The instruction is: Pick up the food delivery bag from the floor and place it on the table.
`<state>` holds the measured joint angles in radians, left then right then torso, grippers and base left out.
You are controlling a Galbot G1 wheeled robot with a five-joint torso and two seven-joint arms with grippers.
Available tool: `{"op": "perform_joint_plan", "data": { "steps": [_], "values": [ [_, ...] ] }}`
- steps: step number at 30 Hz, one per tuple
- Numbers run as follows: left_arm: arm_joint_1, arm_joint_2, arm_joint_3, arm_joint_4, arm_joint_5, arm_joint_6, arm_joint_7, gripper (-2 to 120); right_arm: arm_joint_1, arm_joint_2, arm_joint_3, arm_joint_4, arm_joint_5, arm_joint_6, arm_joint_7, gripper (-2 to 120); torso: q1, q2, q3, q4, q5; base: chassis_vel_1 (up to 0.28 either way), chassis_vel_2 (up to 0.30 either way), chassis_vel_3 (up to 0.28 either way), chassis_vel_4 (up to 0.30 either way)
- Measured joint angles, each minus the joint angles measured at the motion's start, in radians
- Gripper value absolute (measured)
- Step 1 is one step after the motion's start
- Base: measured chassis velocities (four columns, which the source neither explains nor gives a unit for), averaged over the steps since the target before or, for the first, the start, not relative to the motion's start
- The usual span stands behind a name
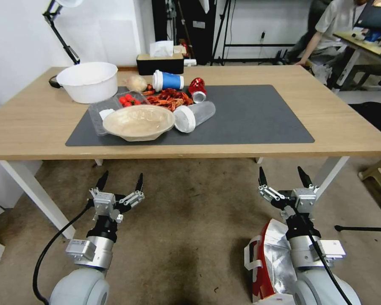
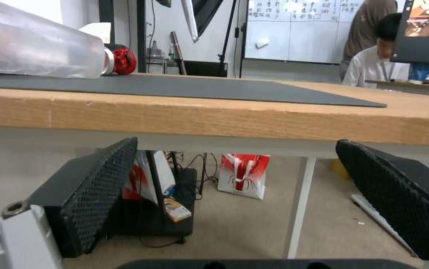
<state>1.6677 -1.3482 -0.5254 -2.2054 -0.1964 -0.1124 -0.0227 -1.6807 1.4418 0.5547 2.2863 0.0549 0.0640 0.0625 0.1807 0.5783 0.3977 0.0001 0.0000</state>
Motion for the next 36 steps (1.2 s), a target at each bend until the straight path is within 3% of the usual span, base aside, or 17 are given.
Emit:
{"op": "perform_joint_plan", "data": {
  "steps": [36],
  "values": [
    [-0.018, -0.003, -0.003, 0.01, 0.001, 0.011, -0.001, 100, 0.019, 0.007, 0.003, -0.027, 0.003, 0.001, -0.015, 100, -0.053, -0.143, -0.09, 0.0, 0.0, 0.0, 0.0, 0.0, 0.0]
  ]
}}
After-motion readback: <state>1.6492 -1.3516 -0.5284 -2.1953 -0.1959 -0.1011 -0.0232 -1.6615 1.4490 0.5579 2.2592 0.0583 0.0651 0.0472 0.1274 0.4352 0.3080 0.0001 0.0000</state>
